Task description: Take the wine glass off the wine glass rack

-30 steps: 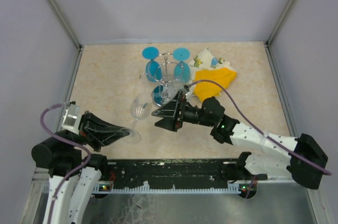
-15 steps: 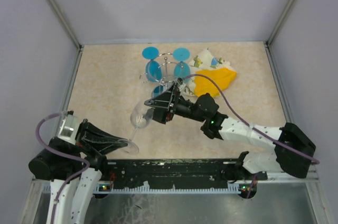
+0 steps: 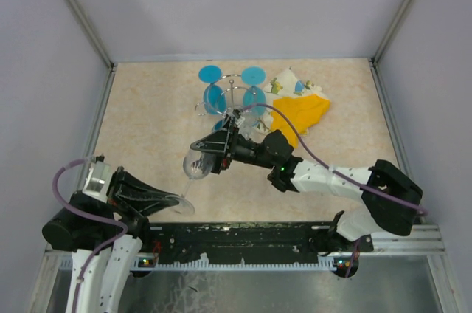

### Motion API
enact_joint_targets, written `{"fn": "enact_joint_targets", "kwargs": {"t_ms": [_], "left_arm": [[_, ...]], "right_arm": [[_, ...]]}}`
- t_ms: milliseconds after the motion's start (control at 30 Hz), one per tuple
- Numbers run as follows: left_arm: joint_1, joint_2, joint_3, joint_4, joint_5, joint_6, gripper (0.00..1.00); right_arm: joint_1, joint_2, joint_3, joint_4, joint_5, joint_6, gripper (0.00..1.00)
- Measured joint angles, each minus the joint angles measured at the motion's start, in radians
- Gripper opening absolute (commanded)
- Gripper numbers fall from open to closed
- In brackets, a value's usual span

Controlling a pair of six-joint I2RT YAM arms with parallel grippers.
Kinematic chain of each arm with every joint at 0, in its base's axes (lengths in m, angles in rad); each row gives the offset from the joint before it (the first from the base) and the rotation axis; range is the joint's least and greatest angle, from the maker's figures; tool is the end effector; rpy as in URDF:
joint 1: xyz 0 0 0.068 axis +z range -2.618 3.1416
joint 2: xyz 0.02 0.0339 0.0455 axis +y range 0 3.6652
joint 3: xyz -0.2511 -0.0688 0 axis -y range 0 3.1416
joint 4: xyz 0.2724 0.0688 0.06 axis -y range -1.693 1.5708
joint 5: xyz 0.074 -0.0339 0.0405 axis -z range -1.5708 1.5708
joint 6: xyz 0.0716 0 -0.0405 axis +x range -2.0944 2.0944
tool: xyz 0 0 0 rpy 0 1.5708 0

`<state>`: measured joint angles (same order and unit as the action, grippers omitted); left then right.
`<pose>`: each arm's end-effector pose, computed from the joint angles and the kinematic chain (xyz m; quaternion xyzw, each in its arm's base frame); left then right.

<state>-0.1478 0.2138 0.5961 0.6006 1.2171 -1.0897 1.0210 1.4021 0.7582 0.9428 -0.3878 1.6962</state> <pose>0.0492 -0.0752 0.4063 0.3797 0.4601 -0.5904 0.5436 0.1680 0.3260 0.2868 0.0468 0.6013 0.7958 0.0544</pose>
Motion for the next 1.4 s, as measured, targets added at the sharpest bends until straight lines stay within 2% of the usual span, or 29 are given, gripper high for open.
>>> {"fn": "enact_joint_targets", "kwargs": {"t_ms": [233,433,600,767,933,1167,1400], "left_arm": [[-0.001,0.000,0.000,-0.054,-0.005,0.072,0.00],[-0.001,0.000,0.001,-0.123,-0.006,0.140,0.00],[-0.003,0.000,0.001,-0.158,-0.012,0.176,0.00],[-0.003,0.000,0.001,-0.175,-0.012,0.198,0.00],[-0.003,0.005,0.000,-0.197,-0.012,0.208,0.00],[-0.003,0.008,-0.002,-0.206,-0.019,0.225,0.00],[-0.003,0.008,-0.002,-0.209,-0.017,0.238,0.00]], "right_arm": [[0.000,0.006,0.000,0.000,0.015,0.016,0.78],[-0.003,0.015,0.000,-0.013,0.031,0.018,0.68],[-0.004,0.015,0.000,-0.024,0.053,0.018,0.67],[-0.004,0.015,0.002,-0.031,0.063,0.016,0.82],[-0.004,0.015,0.005,-0.053,0.052,-0.006,0.89],[-0.004,0.015,0.016,-0.080,0.047,-0.024,0.70],[-0.004,0.015,0.016,-0.078,0.053,-0.016,0.63]]}}
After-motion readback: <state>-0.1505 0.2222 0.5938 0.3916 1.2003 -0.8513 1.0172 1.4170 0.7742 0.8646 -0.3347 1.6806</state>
